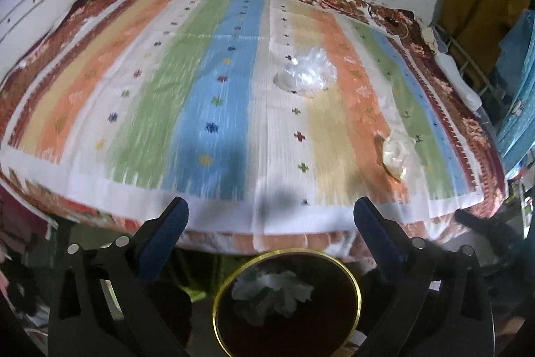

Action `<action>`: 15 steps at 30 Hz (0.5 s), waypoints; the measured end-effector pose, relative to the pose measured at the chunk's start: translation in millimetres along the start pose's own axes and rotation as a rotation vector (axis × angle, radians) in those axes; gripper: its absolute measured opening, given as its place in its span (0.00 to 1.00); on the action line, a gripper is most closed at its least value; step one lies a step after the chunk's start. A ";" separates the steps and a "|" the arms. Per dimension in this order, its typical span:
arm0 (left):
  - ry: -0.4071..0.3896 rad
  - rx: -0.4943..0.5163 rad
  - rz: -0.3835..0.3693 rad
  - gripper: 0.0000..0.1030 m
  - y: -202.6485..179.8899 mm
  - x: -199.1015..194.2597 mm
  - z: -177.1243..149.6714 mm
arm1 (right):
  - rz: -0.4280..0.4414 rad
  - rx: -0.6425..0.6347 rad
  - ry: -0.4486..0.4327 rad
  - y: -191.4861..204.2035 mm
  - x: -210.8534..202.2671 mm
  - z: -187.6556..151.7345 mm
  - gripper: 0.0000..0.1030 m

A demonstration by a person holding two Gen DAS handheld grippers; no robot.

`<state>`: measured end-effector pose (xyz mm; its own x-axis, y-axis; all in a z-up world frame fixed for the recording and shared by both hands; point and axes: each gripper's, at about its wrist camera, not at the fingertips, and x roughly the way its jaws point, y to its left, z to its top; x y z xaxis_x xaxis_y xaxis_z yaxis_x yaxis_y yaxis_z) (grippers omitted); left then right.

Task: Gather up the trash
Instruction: 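Move both grippers back over the bed toward the plastic bag and wrapper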

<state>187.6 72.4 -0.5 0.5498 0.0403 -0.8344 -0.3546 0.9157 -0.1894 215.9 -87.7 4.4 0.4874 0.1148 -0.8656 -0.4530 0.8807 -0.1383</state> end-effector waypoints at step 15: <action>-0.038 0.090 -0.007 0.94 -14.3 51.0 44.1 | -0.036 0.095 0.002 -64.2 30.9 45.4 0.90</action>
<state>254.1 79.0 -17.6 0.5810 0.0478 -0.8125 -0.2822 0.9482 -0.1460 294.0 -119.8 8.4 0.5004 0.0818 -0.8619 -0.3625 0.9239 -0.1227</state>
